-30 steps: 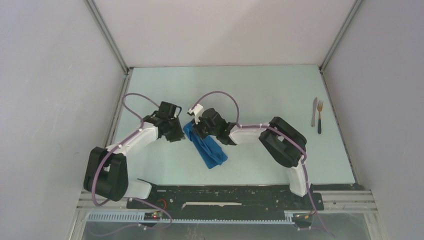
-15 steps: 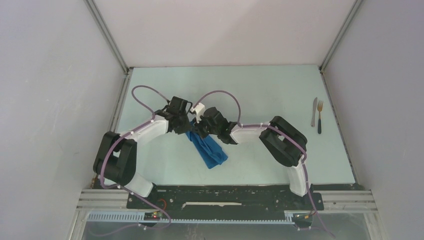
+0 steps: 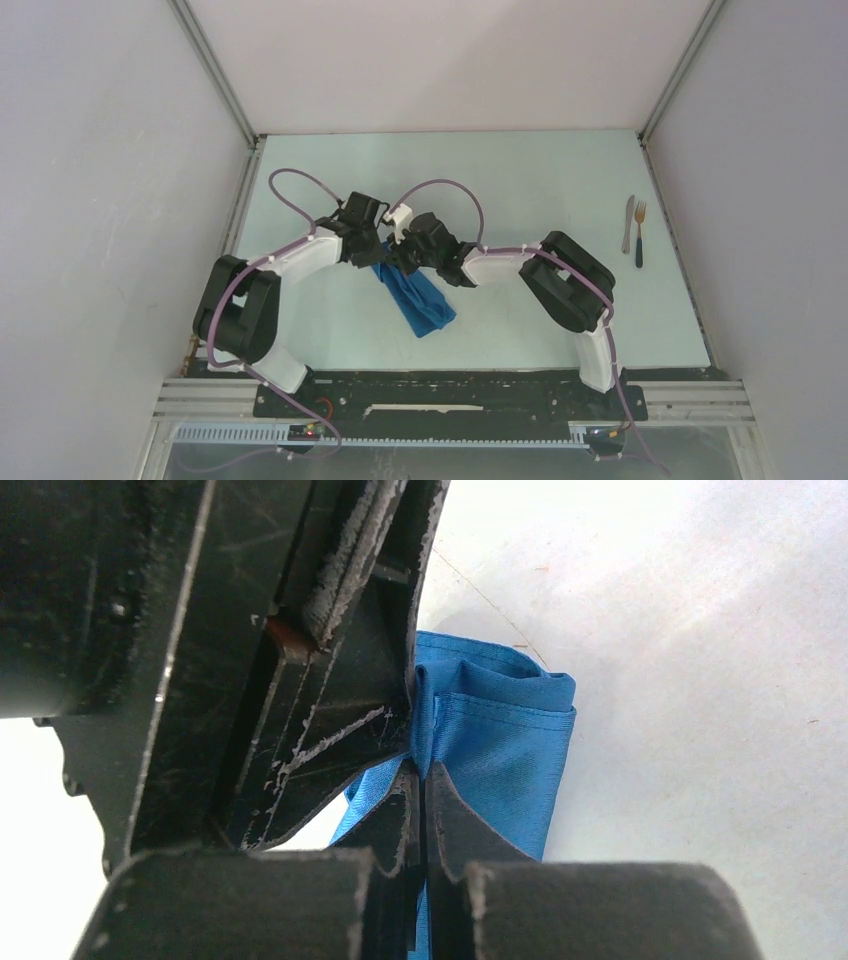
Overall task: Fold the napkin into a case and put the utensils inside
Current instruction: Stuff the top corner of the smaller-rectangle-folded napkin into the folded napkin.
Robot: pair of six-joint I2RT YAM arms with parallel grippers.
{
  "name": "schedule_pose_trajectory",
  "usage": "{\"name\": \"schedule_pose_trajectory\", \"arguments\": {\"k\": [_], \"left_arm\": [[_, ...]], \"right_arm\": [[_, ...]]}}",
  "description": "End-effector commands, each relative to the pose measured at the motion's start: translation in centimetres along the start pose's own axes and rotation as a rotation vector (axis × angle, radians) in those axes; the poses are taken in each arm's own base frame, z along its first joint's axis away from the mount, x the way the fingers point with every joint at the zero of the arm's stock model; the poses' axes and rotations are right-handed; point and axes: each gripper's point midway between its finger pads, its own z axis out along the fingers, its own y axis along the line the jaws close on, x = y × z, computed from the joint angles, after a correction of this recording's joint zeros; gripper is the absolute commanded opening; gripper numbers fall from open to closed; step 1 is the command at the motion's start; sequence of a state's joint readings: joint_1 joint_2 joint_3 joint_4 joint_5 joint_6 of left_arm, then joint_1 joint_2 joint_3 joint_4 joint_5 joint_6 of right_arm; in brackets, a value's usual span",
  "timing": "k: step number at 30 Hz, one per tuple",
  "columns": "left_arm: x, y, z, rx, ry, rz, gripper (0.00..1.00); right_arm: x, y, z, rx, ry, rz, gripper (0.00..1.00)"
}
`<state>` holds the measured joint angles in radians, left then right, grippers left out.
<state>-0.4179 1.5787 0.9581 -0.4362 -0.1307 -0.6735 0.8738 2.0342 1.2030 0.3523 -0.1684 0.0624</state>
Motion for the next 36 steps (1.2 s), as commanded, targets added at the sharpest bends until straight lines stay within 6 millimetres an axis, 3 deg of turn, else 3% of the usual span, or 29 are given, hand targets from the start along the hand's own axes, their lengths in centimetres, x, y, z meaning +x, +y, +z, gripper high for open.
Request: {"name": "schedule_pose_trajectory", "arguments": {"k": [1,6,10,12,22,36], "left_arm": [[-0.6,-0.4,0.1,-0.017,-0.015,0.005,0.3],[-0.4,-0.1,0.4,-0.04,-0.006,0.007,0.26],[-0.7,0.0,0.3,-0.048,-0.017,-0.004,0.06],[-0.7,-0.1,0.3,-0.043,-0.017,-0.01,0.01],[-1.0,-0.9,0.1,0.039,-0.047,-0.044,0.0],[-1.8,-0.2,-1.3,0.075,-0.121,-0.078,0.0]], "right_arm": [[-1.5,0.3,-0.3,-0.017,-0.044,0.021,0.0],[-1.4,0.4,-0.4,-0.022,-0.038,0.023,0.0],[-1.0,0.6,-0.6,-0.026,-0.016,0.022,0.0],[-0.6,0.6,-0.8,-0.018,0.002,0.038,0.0],[1.6,1.8,-1.0,0.061,0.085,0.166,0.0],[3.9,0.4,-0.5,0.203,0.174,0.183,0.0]]}}
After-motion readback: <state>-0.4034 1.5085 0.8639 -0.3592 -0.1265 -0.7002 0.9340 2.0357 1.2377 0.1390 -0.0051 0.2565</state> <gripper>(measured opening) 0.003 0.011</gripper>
